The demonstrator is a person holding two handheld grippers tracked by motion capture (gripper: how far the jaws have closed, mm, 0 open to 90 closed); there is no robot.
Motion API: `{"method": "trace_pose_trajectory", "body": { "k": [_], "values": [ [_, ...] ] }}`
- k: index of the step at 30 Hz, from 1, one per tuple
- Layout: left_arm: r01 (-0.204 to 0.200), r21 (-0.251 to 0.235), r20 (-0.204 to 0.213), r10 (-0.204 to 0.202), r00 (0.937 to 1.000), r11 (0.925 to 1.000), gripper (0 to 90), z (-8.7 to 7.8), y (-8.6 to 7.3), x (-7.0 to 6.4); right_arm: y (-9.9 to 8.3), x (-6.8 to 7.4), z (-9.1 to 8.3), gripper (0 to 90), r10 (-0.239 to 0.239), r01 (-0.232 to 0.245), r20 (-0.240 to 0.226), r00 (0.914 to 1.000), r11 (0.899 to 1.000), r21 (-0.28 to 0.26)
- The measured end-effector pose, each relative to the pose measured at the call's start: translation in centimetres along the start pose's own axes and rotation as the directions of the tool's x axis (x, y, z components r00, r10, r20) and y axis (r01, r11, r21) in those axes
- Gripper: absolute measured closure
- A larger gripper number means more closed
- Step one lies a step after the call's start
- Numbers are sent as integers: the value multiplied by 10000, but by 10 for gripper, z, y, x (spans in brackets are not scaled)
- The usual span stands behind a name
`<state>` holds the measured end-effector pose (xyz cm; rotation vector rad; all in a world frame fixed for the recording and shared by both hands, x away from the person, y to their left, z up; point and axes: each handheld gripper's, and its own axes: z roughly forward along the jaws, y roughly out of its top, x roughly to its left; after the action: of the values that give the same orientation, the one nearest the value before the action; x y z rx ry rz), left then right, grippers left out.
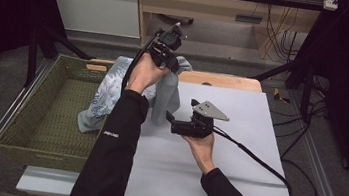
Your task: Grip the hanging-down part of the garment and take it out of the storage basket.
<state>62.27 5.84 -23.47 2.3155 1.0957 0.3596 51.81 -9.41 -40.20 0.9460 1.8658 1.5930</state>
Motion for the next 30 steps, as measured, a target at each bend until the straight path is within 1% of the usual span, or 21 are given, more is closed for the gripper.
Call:
{"method": "trace_pose_trajectory", "body": {
  "k": [2,3,4,5,7,8,10,11,13,14,15,17,18,19,20,21,23,24,25,26,30],
  "values": [
    [28,1,-12,-28,10000,10000,848,0,0,0,1,3,6,15,-29,29,-83,10000,10000,77],
    [28,1,-12,-28,10000,10000,847,0,0,0,1,3,6,15,-29,29,-83,10000,10000,77],
    [2,39,19,-2,10000,10000,848,1,1,0,1,4,11,17,85,-83,-157,9998,9999,121],
    [2,39,19,-2,10000,10000,848,1,1,0,1,4,11,17,85,-83,-157,9998,9999,121],
    [-40,48,-8,40,10000,10000,848,1,1,0,1,7,16,23,-100,102,-181,9998,9999,134],
    [-34,45,-4,34,10000,10000,847,1,0,0,1,8,19,24,-283,286,-178,9994,9994,199],
    [-5,13,11,5,10000,10000,848,0,0,1,1,11,24,29,-354,359,-279,9990,9992,201],
    [-14,-10,53,14,10000,10000,848,-1,0,1,2,15,29,34,-244,251,-300,9993,9994,232],
    [-51,8,-11,51,10000,10000,848,-1,-1,0,2,16,31,35,-257,265,-299,9992,9993,269],
    [-55,26,-9,55,10000,10000,848,-1,-1,0,3,18,33,38,-121,132,-361,9993,9994,322],
    [-38,12,-55,38,10000,10000,848,-2,-2,1,4,19,38,43,-192,208,-429,9989,9992,354],
    [-36,14,-35,36,10000,10000,847,-2,-2,1,4,20,40,46,-270,283,-379,9989,9991,329],
    [-42,11,-45,42,10000,10000,847,-2,-2,1,4,21,42,47,-155,171,-366,9992,9989,434],
    [-49,5,-58,50,10000,10000,848,-3,-2,1,3,19,44,51,-412,428,-381,9984,9982,413],
    [-66,16,-63,66,10000,10000,848,-3,-2,1,4,20,48,60,-203,218,-369,9991,9989,422],
    [-73,20,-52,73,10000,10000,848,-4,-2,1,3,19,51,62,-133,145,-345,9993,9993,330],
    [-68,0,-77,68,9999,10000,848,-4,-2,1,3,18,55,69,-110,121,-277,9996,9991,404],
    [-63,29,-70,63,10000,10000,848,-4,-2,1,2,17,57,72,-317,328,-258,9992,9984,450],
    [-63,29,-70,63,10000,10000,848,-4,-2,1,2,17,57,72,-317,328,-258,9992,9984,450],
    [-106,37,-81,106,9999,9999,848,-4,-2,1,3,19,58,78,-168,180,-216,9996,9984,538],
    [-138,15,-59,138,9999,9999,848,-5,-3,1,4,22,65,121,-21,37,-283,9996,9984,565]
  ]
}}
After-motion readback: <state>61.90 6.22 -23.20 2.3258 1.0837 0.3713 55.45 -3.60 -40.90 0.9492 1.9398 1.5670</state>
